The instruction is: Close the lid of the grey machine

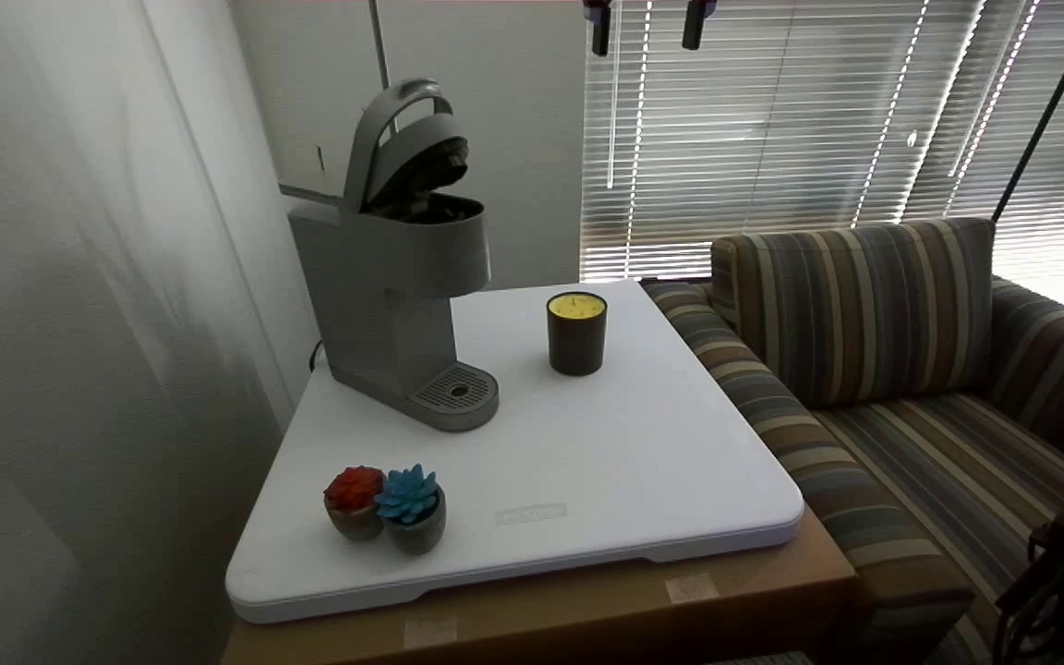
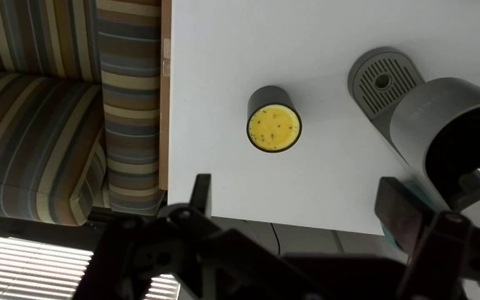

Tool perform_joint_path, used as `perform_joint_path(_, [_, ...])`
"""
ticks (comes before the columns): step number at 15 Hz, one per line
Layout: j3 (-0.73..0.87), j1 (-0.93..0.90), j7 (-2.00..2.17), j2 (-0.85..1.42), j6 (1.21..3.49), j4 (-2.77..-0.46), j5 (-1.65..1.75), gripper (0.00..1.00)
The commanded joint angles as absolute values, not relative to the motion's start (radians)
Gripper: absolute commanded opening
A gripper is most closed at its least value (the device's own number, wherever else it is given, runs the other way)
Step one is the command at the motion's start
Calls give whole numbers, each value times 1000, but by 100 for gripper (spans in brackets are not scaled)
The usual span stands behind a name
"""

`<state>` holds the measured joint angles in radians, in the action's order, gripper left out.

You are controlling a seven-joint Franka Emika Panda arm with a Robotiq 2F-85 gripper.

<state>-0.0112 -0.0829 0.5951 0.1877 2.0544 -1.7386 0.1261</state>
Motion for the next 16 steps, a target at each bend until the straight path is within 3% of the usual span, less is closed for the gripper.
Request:
perform_joint_path(1, [-7,-87,594,187,2052,-1739,125,100])
perform_joint_path(6, [6,-107,860,213,2049,-1697,177,100])
perform_joint_path(11, [5,-136,1146,380,2020,-1485,182,100])
perform_joint_path(16, [19,-158,1156,569,2040,-1232,190,100])
